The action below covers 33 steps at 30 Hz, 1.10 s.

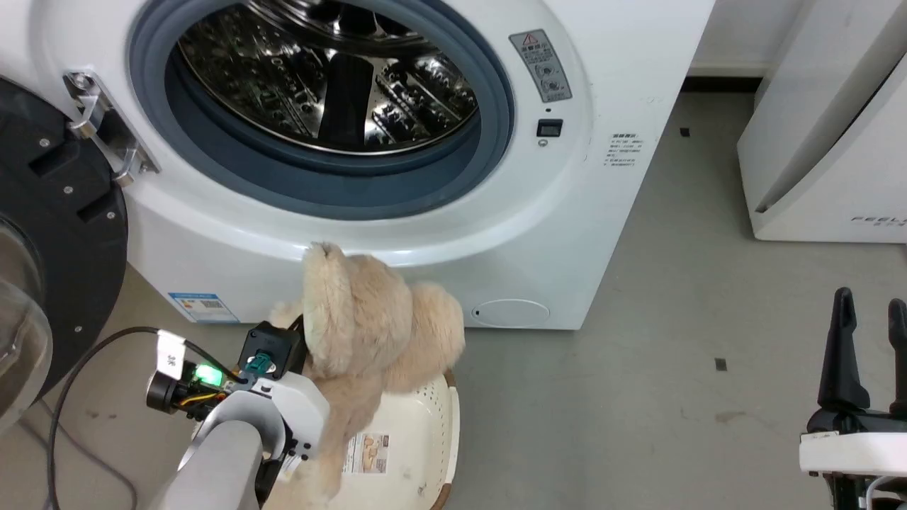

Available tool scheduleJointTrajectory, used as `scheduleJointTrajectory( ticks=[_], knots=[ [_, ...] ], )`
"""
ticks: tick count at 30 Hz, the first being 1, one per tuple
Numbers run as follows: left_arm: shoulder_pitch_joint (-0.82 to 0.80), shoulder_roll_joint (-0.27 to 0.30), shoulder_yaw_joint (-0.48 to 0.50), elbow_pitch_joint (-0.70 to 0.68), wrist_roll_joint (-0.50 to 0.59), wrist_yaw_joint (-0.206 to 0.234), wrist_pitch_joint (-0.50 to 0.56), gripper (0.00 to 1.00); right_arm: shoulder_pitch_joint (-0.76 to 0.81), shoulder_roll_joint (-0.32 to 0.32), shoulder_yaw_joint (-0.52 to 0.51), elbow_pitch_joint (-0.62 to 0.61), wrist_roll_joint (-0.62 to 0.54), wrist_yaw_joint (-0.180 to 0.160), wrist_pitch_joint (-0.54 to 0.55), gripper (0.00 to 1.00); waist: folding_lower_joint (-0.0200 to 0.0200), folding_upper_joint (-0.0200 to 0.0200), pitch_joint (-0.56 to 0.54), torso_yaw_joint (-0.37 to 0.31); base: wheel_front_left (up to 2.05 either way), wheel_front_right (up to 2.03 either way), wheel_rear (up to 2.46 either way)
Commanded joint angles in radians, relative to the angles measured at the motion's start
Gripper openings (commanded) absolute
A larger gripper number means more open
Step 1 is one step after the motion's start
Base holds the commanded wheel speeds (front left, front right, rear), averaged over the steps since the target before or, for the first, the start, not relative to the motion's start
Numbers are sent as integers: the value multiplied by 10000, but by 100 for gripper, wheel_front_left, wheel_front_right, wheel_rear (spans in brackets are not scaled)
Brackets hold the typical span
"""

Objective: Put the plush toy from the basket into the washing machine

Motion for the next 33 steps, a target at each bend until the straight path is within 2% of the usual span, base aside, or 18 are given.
scheduleJointTrajectory(
  ticks=[1, 10, 15, 26, 33],
  knots=[
    [141, 46, 129, -394, -62, 127, -58, 0, 144, -6, 2, 6, 25, -7, -45, 100, 2, 0, -77, -34, 0, 0, 0],
    [47, 125, 892, -2139, -229, 598, -58, 0, 97, -6, 90, -19, 62, -7, -46, 100, 2, 0, 6, -257, 0, 0, 0],
    [-422, 254, 1402, -2565, -330, 724, -58, 0, -43, -6, 187, -44, 72, -7, -46, 100, 2, 0, 264, -539, 0, 0, 0],
    [-2223, 951, 2458, -2183, -446, 697, -58, 0, -797, -6, 365, -164, 249, -7, -46, 100, 2, 0, 1755, -1597, 0, 0, 0],
    [-3452, 1394, 2801, -1622, -433, 623, -59, 0, -1280, -6, 540, -225, 437, -7, -46, 100, 2, 0, 2712, -2174, 0, 0, 0]
  ],
)
